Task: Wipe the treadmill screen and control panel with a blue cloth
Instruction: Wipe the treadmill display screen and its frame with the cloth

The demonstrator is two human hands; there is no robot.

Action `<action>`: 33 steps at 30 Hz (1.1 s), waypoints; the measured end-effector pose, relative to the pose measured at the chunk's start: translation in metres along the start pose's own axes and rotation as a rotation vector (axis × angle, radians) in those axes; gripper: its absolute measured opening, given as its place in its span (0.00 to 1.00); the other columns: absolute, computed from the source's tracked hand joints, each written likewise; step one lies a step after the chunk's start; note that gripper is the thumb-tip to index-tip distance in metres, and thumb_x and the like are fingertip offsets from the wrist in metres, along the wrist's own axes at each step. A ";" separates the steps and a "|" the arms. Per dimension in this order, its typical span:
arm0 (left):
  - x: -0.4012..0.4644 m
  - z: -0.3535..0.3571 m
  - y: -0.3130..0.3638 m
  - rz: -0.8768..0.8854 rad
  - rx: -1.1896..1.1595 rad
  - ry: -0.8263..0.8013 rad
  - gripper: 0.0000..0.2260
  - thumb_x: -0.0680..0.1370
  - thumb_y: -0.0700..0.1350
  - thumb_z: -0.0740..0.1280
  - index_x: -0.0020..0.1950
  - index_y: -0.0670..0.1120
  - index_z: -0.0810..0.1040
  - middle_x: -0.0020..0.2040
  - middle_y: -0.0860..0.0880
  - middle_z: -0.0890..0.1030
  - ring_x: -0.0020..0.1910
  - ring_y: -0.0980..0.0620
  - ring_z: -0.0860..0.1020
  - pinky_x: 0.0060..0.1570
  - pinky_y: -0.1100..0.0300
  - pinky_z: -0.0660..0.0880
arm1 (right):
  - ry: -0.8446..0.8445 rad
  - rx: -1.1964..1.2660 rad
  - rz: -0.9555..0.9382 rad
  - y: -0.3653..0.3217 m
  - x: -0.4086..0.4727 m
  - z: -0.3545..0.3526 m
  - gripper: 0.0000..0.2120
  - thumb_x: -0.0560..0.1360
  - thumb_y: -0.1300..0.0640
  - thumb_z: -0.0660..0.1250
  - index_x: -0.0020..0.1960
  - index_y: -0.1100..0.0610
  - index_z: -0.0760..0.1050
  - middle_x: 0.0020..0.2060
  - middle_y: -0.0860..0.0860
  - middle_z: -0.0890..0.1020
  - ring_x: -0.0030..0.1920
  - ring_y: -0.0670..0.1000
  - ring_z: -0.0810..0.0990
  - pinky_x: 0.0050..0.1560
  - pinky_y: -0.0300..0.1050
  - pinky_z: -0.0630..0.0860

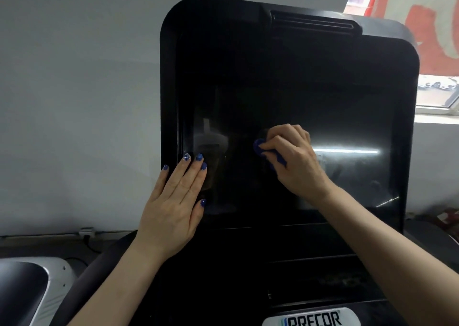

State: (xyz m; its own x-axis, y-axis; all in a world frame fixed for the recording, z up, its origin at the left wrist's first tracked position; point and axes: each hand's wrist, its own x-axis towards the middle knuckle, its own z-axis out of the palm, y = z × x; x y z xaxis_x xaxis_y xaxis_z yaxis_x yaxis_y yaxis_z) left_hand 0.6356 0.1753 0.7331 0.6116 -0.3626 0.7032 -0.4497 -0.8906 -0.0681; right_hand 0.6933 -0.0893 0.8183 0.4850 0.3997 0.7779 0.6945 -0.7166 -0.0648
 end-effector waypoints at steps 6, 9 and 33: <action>-0.001 -0.002 0.000 -0.009 -0.018 -0.008 0.25 0.82 0.48 0.55 0.78 0.40 0.62 0.80 0.44 0.60 0.81 0.46 0.54 0.79 0.47 0.49 | 0.053 -0.014 0.042 -0.019 0.017 0.014 0.03 0.75 0.63 0.68 0.47 0.61 0.80 0.49 0.54 0.78 0.50 0.53 0.73 0.56 0.44 0.66; 0.000 -0.004 0.001 -0.017 0.007 -0.020 0.25 0.83 0.48 0.55 0.79 0.41 0.62 0.80 0.44 0.60 0.81 0.46 0.54 0.79 0.47 0.48 | -0.034 0.021 -0.032 -0.019 0.009 0.012 0.03 0.75 0.62 0.69 0.48 0.61 0.80 0.50 0.53 0.79 0.51 0.51 0.73 0.58 0.43 0.66; -0.013 -0.006 0.010 -0.206 -0.291 0.022 0.25 0.83 0.49 0.58 0.80 0.44 0.62 0.82 0.46 0.56 0.82 0.45 0.48 0.80 0.50 0.45 | -0.075 0.000 -0.140 -0.039 0.028 0.031 0.04 0.74 0.63 0.71 0.48 0.60 0.80 0.49 0.54 0.79 0.50 0.53 0.75 0.59 0.45 0.64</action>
State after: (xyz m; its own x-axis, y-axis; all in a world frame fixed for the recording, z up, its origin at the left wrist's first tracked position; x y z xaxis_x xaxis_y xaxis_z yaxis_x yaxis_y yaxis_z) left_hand 0.6192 0.1724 0.7272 0.6957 -0.1747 0.6968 -0.4872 -0.8276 0.2788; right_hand 0.6959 -0.0325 0.8231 0.4213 0.5372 0.7307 0.7579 -0.6510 0.0416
